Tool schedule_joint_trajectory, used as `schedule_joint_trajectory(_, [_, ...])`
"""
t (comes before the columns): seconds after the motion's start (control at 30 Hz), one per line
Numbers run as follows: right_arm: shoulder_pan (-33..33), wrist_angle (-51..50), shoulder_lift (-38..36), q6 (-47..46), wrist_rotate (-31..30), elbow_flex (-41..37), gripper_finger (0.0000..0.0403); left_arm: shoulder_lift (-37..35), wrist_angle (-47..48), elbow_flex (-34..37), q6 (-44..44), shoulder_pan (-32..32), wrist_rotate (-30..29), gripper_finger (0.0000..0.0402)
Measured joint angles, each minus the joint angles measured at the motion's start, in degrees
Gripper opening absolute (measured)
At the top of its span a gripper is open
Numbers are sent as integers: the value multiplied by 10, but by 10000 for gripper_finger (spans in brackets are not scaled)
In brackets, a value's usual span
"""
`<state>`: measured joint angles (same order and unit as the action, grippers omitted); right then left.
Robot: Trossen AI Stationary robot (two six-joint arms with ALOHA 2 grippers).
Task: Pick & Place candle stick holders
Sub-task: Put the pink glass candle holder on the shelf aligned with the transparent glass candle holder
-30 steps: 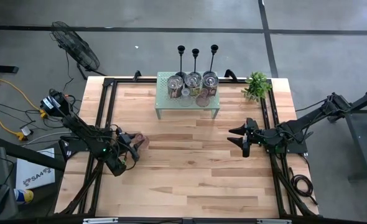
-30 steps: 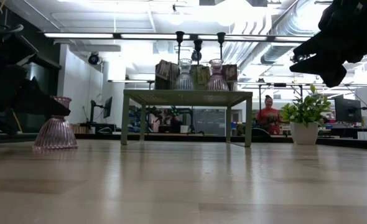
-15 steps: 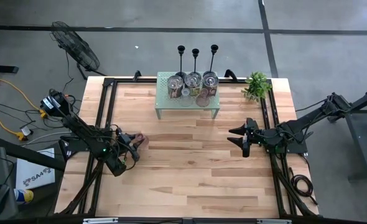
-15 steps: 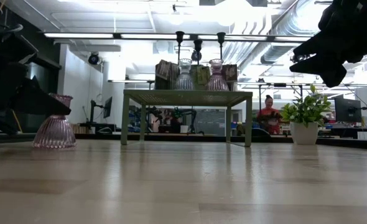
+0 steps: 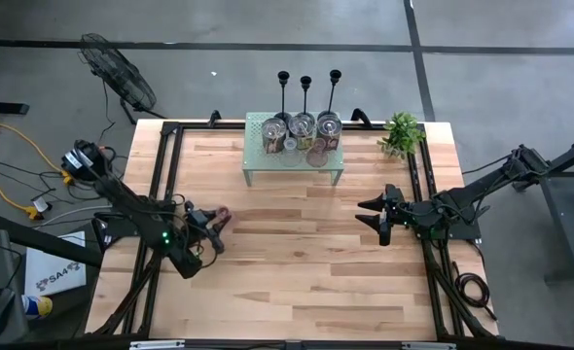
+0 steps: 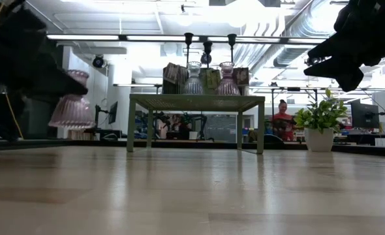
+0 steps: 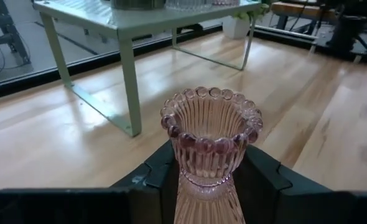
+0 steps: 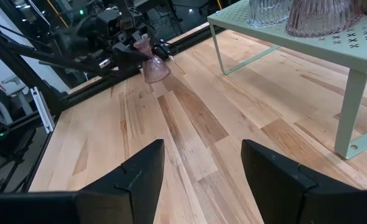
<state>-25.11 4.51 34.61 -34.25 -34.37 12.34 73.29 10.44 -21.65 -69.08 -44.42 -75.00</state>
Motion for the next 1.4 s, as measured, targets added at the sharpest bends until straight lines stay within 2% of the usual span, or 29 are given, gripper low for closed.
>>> schedule_joint_trajectory(0.13, [0, 0, 0, 0, 0, 0, 206, -28, 0, -29, 82, 48, 33, 118])
schedule_joint_trajectory(0.47, [0, 0, 0, 0, 0, 0, 206, -106, -24, -117, 361, 208, 131, 118])
schedule_joint_trajectory(0.77, [0, 0, 0, 0, 0, 0, 206, -119, -207, -124, 593, 359, 286, 118])
schedule_joint_trajectory(0.93, [0, 0, 0, 0, 0, 0, 206, -119, -255, -124, 640, 435, 361, 118])
schedule_joint_trajectory(1.17, [0, 0, 0, 0, 0, 0, 206, -112, -260, -124, 675, 535, 484, 118])
schedule_joint_trajectory(1.4, [0, 0, 0, 0, 0, 0, 206, -108, -273, -123, 689, 602, 553, 118])
